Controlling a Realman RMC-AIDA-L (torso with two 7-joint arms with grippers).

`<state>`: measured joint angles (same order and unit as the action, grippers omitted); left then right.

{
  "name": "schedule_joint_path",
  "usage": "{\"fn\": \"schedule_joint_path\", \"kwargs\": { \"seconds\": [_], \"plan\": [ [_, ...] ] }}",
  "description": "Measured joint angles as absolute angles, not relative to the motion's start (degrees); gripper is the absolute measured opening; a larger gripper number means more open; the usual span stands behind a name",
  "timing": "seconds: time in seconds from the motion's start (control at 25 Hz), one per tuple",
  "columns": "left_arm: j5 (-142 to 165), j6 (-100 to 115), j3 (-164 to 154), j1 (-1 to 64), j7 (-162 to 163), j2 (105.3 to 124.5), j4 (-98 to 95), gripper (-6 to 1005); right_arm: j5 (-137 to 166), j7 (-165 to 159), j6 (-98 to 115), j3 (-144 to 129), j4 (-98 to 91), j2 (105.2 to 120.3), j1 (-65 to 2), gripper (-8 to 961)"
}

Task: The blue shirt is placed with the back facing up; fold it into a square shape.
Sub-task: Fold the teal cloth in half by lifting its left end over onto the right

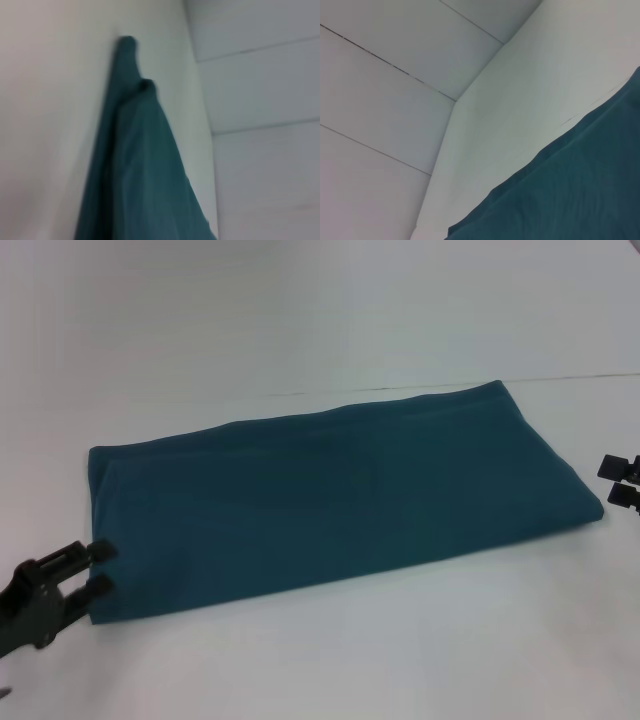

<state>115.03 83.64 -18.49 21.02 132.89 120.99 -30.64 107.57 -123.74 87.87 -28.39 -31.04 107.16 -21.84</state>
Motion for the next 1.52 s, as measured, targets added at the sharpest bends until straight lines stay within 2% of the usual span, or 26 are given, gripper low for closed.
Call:
{"fn": "schedule_joint_path", "kwargs": {
  "seconds": [0.16, 0.84, 1.52],
  "plan": [
    [123.72, 85.95, -18.49, 21.54, 143.29, 119.63, -34.63, 570, 107.65, -123.61, 87.58, -28.43, -31.07, 107.00, -21.95, 806],
    [125.09, 76.94, -18.47, 21.30, 152.05, 120.77, -33.89, 575, 107.46, -123.58, 87.39, -28.12, -31.00, 107.23, -22.16, 806],
    [124.96, 75.64, -18.38, 21.94, 151.97, 121.03, -32.72, 572, 107.42, -123.73, 87.66, -26.92, -30.86, 107.21, -21.62, 807]
  ]
}}
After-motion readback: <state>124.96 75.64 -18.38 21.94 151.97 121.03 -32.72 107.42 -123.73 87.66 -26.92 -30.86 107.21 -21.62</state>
